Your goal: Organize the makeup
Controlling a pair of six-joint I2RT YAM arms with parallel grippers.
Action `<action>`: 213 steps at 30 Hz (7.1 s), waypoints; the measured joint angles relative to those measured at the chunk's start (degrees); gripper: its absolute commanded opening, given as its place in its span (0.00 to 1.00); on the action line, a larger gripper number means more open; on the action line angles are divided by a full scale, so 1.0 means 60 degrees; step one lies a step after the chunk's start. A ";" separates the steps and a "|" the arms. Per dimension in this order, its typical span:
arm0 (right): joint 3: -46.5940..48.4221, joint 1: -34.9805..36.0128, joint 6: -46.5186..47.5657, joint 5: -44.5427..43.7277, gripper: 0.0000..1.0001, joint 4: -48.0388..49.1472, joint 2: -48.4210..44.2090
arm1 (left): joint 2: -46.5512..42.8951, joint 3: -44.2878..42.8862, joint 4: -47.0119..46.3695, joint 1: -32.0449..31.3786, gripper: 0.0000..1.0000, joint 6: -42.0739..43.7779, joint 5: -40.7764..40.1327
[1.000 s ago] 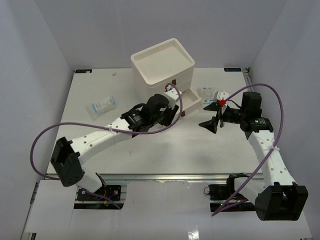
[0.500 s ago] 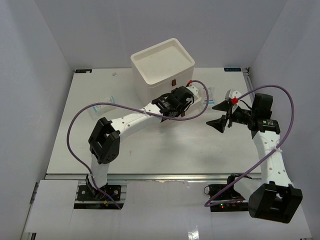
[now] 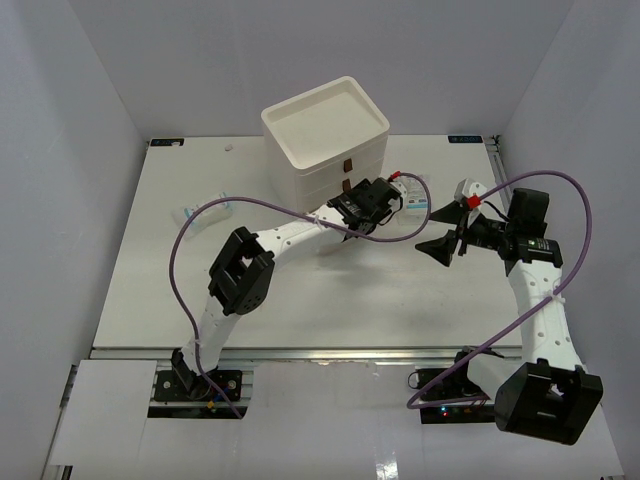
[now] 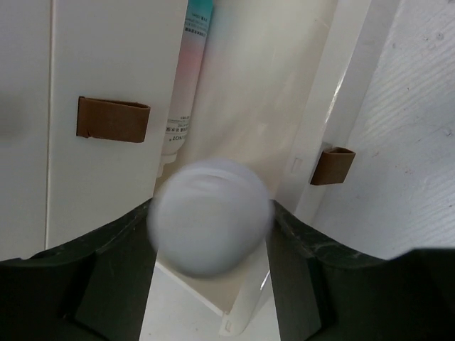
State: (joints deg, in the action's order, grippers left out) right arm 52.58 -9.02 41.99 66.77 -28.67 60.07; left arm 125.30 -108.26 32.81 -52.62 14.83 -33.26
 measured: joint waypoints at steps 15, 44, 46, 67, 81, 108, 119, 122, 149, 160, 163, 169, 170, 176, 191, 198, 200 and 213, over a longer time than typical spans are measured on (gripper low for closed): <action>0.0000 -0.0356 0.0001 0.0082 0.86 -0.0021 0.0139 | 0.0107 -0.0737 -0.0330 0.0000 0.79 -0.0135 0.0517; 0.1238 0.4238 0.8178 -0.3855 0.32 -0.3856 0.2834 | -0.3174 -0.1627 -0.0361 0.3004 0.59 -0.0609 0.7187; 0.1522 0.4481 0.8478 -0.4200 0.29 -0.3787 0.3246 | -0.2430 -0.2008 -0.0216 0.3031 0.59 -0.0456 0.7442; 0.1977 0.5399 0.7588 -0.6718 0.16 -0.0791 0.6239 | -0.0995 -0.2336 -0.0041 0.3690 0.33 0.0093 0.8683; 0.3021 0.6721 0.4724 -0.9933 0.19 0.3336 0.8453 | -0.1273 -0.1586 -0.0800 0.3827 0.24 0.0200 0.9411; 0.2129 0.5667 0.1003 -0.9707 0.73 0.4819 0.5821 | -0.1700 -0.0999 -0.1537 0.4039 0.80 -0.1627 0.9090; 0.3175 0.2739 -0.4483 -0.9241 0.86 0.4113 0.6555 | -0.3741 0.0221 -0.2691 0.4707 0.98 -0.2901 0.7575; 0.3848 0.2409 -0.5573 -0.9509 0.87 0.3835 0.7471 | -0.5474 0.1848 -0.3306 0.5184 0.98 -0.3240 0.7432; 0.6373 0.1202 -0.8234 -0.7839 0.08 0.3013 1.0424 | -1.3604 1.1310 -0.3470 0.6313 0.98 -0.3876 0.5677; 0.1831 0.1910 -0.7499 -0.7895 0.08 0.4209 0.5367 | -1.3633 1.1379 -0.3470 0.6313 0.98 -0.3896 0.5506; 0.1237 0.2628 -0.6980 -0.8167 0.08 0.4945 0.3794 | -1.3633 1.1379 -0.3473 0.6313 0.98 -0.3911 0.5509; 0.1003 0.4019 -0.5912 -0.9062 0.08 0.5512 0.1698 | -1.3633 1.1383 -0.3467 0.6313 0.98 -0.3937 0.5509; 0.1165 0.4223 -0.5768 -0.9180 0.08 0.5504 0.1642 | -1.3633 1.1388 -0.3467 0.6313 0.98 -0.3945 0.5509; 0.4172 0.4974 -0.5313 -0.9442 0.08 0.5231 0.3306 | -1.3574 1.1401 -0.3471 0.6313 0.98 -0.3986 0.5674; 1.0418 0.5886 -0.4636 -1.0602 0.69 0.4452 0.9050 | -1.3327 1.1412 -0.3465 0.6313 0.98 -0.4058 0.5804; 1.0418 0.5897 -0.4208 -1.1181 0.89 0.4452 0.9515 | -1.3204 1.1412 -0.3470 0.6317 0.98 -0.4163 0.5640; 1.0418 0.5890 -0.4177 -1.1291 0.90 0.4521 0.9478 | -1.3037 1.1412 -0.3463 0.6348 0.98 -0.4313 0.5555; 0.5218 0.5362 -0.3945 -0.9106 0.90 0.4755 0.3475 | -0.9647 1.0908 -0.3203 0.8600 0.98 -0.6706 0.6809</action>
State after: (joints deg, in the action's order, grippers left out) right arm 83.88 23.16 18.32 12.13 -0.14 80.91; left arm 67.42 -42.81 13.60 -1.02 -25.40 7.59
